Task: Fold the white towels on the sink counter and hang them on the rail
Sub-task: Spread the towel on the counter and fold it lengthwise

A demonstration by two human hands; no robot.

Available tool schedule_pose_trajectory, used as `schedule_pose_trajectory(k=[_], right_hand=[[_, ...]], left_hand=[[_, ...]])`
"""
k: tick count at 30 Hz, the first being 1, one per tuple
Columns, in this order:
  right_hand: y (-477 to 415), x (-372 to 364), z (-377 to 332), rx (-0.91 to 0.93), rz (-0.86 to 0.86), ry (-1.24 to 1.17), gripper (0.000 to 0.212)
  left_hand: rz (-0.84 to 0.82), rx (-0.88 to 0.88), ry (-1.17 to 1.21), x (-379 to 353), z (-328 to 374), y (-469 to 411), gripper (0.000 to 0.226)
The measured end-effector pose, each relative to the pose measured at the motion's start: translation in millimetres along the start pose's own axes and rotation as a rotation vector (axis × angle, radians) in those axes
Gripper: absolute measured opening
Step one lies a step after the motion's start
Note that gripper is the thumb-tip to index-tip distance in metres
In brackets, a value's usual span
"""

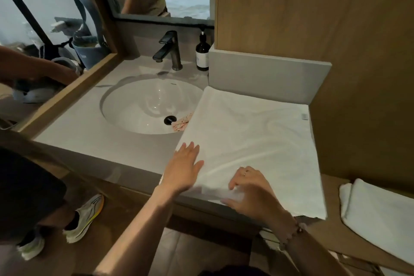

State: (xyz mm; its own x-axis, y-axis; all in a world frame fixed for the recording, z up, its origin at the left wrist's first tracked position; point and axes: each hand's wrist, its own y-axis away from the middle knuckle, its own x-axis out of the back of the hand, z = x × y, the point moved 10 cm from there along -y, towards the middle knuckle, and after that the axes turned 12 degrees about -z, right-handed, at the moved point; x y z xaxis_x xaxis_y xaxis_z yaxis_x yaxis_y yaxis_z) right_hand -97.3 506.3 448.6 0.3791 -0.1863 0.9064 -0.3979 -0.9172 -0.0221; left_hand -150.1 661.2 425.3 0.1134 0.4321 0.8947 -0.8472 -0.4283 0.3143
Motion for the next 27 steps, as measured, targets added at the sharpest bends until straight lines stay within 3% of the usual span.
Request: schedule_pose_trajectory(k=[3, 9, 15, 21, 27], right_hand=[[13.8, -17.9, 2.4, 0.006, -0.083, 0.027, 0.031], [22.6, -11.2, 2.0, 0.022, -0.011, 0.038, 0.021], [34.6, -13.8, 10.1, -0.03, 0.049, 0.09, 0.041], [50.7, 6.4, 13.3, -0.023, 0.218, 0.107, 0.031], [63.6, -8.3, 23.1, -0.068, 0.14, 0.058, 0.033]], left_hand=[[-0.134, -0.041, 0.0, -16.5, 2.2, -5.5, 0.058], [-0.204, -0.034, -0.064, -28.4, -1.1, -8.2, 0.067], [-0.228, -0.007, -0.127, -38.2, -1.5, -8.9, 0.076], [-0.213, 0.024, -0.12, -37.3, -0.4, -12.7, 0.085], [-0.177, 0.043, -0.105, -34.9, 3.1, -11.8, 0.089]])
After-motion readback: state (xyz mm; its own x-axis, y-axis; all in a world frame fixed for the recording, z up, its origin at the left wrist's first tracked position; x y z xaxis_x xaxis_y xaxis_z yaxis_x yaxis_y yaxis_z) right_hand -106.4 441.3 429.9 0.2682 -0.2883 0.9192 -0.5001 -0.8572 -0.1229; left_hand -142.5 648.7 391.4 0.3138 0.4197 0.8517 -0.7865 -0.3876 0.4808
